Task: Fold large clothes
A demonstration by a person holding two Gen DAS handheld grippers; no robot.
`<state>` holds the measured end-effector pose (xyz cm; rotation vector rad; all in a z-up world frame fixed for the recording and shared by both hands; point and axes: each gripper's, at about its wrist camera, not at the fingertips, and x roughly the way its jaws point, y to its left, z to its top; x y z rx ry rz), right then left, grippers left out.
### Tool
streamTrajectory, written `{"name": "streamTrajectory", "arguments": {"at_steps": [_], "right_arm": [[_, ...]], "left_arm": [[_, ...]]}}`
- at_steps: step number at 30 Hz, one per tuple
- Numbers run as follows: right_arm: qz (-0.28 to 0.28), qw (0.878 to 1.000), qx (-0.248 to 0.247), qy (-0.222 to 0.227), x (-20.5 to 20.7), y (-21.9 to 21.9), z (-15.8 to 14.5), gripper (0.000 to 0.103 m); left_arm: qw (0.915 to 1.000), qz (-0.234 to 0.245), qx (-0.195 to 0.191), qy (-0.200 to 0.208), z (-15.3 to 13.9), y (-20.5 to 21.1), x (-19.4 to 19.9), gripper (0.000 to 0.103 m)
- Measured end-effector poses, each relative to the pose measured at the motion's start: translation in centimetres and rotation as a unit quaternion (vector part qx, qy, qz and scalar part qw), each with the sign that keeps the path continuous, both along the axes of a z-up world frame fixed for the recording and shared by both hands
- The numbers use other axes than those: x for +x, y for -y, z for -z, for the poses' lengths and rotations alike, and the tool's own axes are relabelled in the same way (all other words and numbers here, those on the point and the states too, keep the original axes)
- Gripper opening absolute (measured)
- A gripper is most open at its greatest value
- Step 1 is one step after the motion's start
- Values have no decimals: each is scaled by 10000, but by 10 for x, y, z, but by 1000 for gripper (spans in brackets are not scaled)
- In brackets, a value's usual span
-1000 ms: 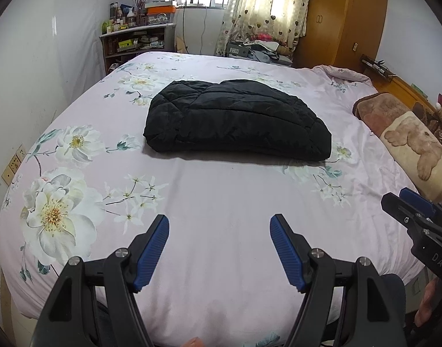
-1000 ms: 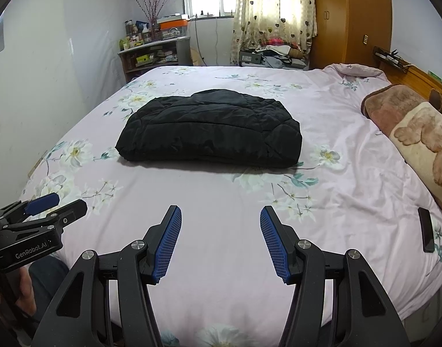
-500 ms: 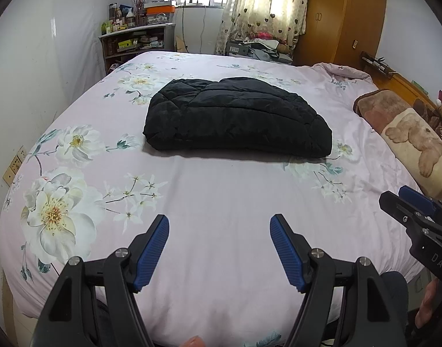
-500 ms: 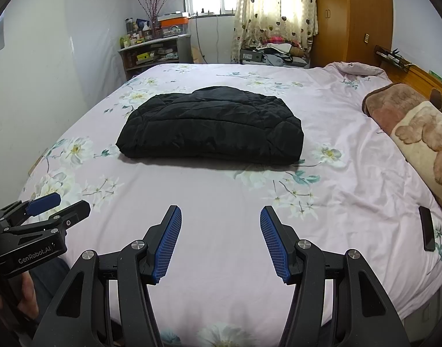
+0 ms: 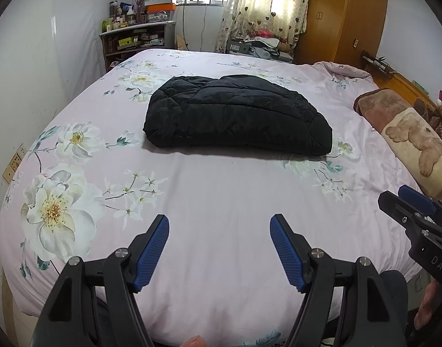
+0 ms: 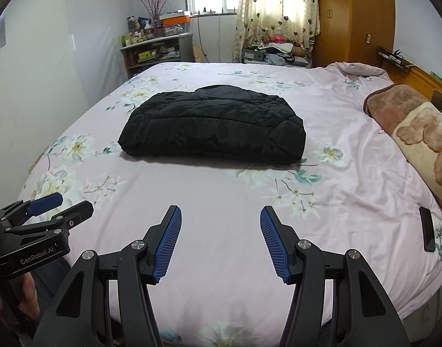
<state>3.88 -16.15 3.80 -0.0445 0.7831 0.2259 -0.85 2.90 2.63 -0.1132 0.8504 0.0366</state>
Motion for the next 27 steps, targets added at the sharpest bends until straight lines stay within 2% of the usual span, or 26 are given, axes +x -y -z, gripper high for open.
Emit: {"name": "streamTrajectory", "arguments": {"at_steps": [27], "right_arm": [[-70,10000,-20,-28,0,5,4,57]], "left_arm": [[10000,33,46,8,1,3,-1,74]]}}
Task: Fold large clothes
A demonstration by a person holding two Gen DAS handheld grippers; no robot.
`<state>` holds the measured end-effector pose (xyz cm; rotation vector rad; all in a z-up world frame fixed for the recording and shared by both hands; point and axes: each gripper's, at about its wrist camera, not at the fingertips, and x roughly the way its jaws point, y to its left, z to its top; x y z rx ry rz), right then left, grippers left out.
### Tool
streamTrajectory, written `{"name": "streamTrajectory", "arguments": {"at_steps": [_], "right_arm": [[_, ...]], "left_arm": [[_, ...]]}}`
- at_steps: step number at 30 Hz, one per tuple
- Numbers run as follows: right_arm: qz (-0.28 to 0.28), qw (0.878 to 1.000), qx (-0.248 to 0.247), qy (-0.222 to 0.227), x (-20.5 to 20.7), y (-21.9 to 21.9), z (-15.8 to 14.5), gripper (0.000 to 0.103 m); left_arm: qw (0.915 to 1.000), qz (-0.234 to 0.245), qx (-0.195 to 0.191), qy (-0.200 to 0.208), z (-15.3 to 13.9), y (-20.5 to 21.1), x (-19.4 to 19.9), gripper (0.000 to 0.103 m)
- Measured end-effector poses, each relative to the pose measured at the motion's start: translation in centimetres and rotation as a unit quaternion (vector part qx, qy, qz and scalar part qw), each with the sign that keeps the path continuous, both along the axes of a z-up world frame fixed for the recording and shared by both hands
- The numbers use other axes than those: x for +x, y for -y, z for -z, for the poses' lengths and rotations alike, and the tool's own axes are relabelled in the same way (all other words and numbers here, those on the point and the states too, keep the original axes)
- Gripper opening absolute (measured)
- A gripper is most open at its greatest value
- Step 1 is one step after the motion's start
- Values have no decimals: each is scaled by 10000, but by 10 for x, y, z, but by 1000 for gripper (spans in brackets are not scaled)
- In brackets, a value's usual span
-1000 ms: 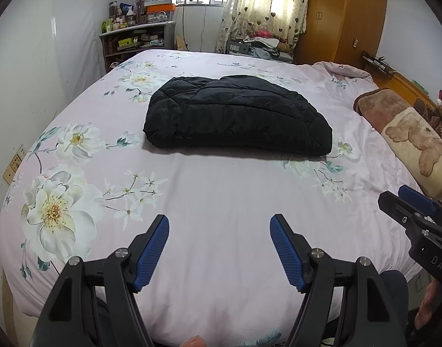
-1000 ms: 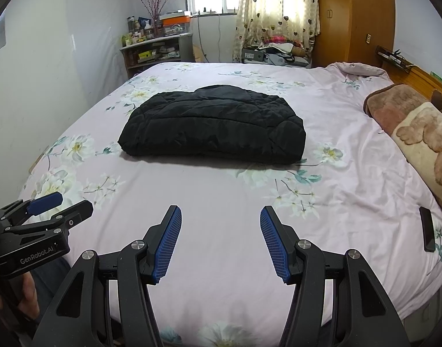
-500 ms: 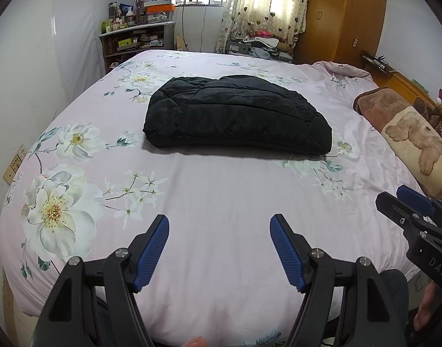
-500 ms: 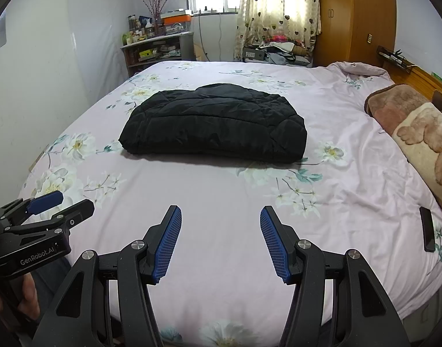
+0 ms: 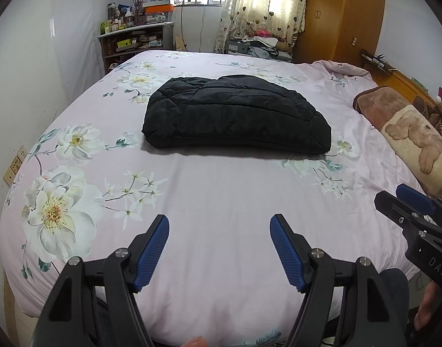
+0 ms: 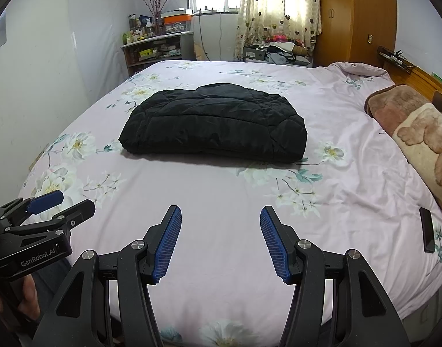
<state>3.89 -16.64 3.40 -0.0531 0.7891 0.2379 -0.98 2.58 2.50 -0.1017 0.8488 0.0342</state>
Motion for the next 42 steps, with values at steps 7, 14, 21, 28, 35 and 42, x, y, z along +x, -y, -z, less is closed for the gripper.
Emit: {"name": "streamTrajectory", "arguments": {"at_steps": [7,14,21,28,35,42], "right_arm": [[-13,10000,-9,2,0,1,1,57],[-45,10000,-1,-14,2,6,1,57],[-38,10000,1,-17,2,5,2,57],[-76,10000,5,-21,2,9,3,57],[-83,10000,2,-26,1,8,3,57],[-93,10000,-5,-27,1,9,4,57]], "left_arm": [[10000,14,8,-8,-1,1,1,74],[10000,43,4,-29,0,0,2,74],[10000,47,3,-36,0,2,2,74],[10000,49,1,-38,0,2,2,74],[10000,38,18,-47,0,3,0,74],[9999,61,15,-97,3,4,-1,74]]}}
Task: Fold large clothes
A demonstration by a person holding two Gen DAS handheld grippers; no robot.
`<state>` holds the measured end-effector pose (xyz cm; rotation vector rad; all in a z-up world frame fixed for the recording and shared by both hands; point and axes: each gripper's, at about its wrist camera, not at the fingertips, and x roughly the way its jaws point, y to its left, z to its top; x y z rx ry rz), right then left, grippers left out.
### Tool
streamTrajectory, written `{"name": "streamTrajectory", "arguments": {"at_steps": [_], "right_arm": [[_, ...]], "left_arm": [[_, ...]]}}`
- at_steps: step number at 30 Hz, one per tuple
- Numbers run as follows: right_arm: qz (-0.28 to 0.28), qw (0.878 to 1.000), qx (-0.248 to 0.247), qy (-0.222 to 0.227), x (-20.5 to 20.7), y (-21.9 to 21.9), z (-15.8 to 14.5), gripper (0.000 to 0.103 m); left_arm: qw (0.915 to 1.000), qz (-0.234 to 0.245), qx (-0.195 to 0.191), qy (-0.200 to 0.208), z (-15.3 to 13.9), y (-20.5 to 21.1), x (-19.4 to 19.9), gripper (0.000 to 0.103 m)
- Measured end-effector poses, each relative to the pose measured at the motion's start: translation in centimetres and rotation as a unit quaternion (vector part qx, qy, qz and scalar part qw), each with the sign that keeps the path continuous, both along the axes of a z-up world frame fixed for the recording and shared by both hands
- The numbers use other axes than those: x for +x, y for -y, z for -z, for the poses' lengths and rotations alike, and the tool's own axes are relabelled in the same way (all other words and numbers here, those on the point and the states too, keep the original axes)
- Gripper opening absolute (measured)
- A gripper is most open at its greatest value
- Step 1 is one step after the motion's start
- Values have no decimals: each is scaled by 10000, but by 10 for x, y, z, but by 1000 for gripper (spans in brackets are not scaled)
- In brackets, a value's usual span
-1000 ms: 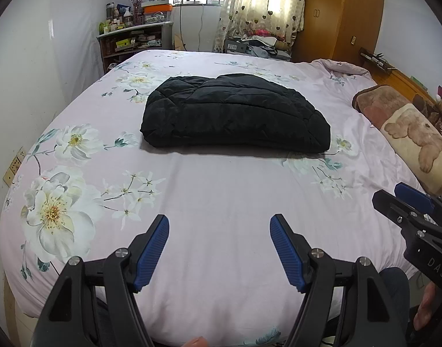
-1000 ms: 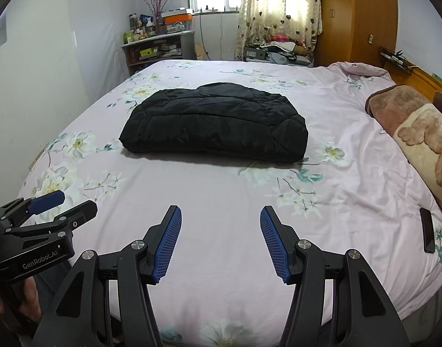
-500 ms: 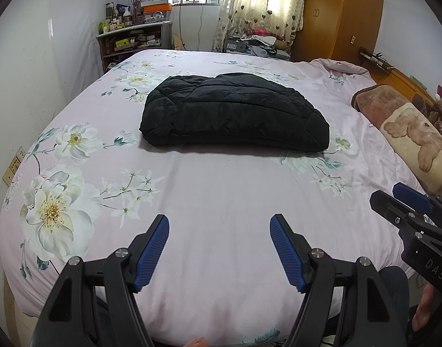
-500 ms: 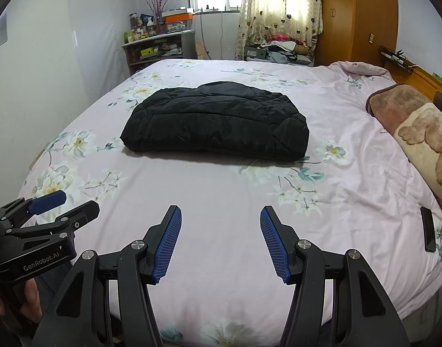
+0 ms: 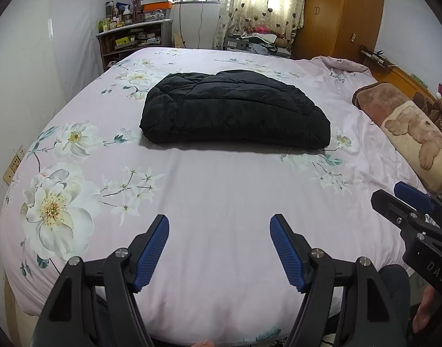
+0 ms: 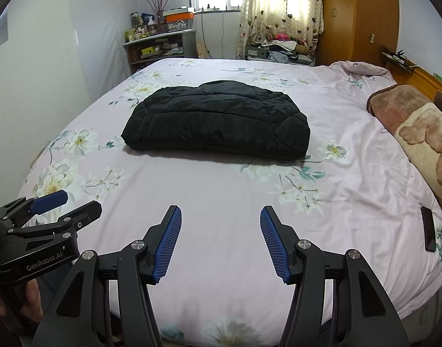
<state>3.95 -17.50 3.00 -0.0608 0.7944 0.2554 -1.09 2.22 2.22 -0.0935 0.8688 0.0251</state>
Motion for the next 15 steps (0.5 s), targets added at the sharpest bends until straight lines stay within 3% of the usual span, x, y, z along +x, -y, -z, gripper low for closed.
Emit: {"name": "streamTrajectory", "arguments": {"at_steps": [15], "right_arm": [[-52,10000,-27,-15,-1,1,2,57]], "left_arm": [[9999,49,90,6,0,4,0,74]]}}
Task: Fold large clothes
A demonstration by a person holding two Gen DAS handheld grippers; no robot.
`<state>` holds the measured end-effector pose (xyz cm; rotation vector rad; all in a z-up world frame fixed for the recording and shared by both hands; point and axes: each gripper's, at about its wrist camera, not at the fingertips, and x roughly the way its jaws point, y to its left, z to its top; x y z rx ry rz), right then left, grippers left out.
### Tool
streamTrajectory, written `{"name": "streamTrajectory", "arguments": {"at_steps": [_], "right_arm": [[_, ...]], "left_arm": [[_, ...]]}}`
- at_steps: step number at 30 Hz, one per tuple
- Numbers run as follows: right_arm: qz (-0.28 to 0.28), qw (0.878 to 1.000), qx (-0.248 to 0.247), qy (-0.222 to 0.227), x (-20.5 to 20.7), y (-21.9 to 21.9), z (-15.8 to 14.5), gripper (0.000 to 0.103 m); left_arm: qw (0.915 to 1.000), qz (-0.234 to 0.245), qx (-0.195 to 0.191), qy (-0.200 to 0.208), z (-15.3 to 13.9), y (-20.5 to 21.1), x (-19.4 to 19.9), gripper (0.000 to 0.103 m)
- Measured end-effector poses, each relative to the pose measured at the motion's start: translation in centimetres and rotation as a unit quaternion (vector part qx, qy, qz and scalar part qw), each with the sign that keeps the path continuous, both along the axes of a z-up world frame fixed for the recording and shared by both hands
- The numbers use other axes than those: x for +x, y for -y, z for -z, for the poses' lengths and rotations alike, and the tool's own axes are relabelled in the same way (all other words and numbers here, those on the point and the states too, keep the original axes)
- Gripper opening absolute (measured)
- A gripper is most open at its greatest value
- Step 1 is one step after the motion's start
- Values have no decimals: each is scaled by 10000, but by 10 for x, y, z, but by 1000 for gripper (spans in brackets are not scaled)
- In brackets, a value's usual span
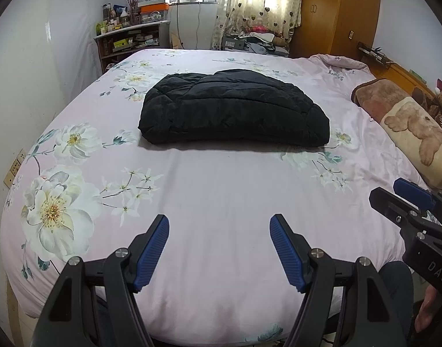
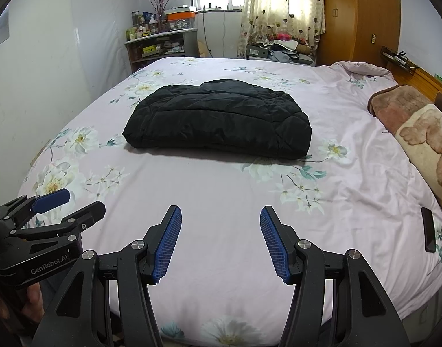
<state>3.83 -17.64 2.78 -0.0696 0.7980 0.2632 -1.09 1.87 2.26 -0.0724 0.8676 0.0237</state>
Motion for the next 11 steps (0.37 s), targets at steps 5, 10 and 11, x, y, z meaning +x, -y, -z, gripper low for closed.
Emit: {"name": "streamTrajectory", "arguments": {"at_steps": [5,10,11], "right_arm": [[-1,10000,-11,1,-1,0,1,57],[-8,10000,-11,2,0,1,0,57],[-9,10000,-6,1,-1,1,0,57]], "left_arm": [[10000,-9,-8,40,-1,0,-1,74],[10000,-20,-13,87,-3,3,-2,74],[10000,-18,-17,78,-3,3,-2,74]]}}
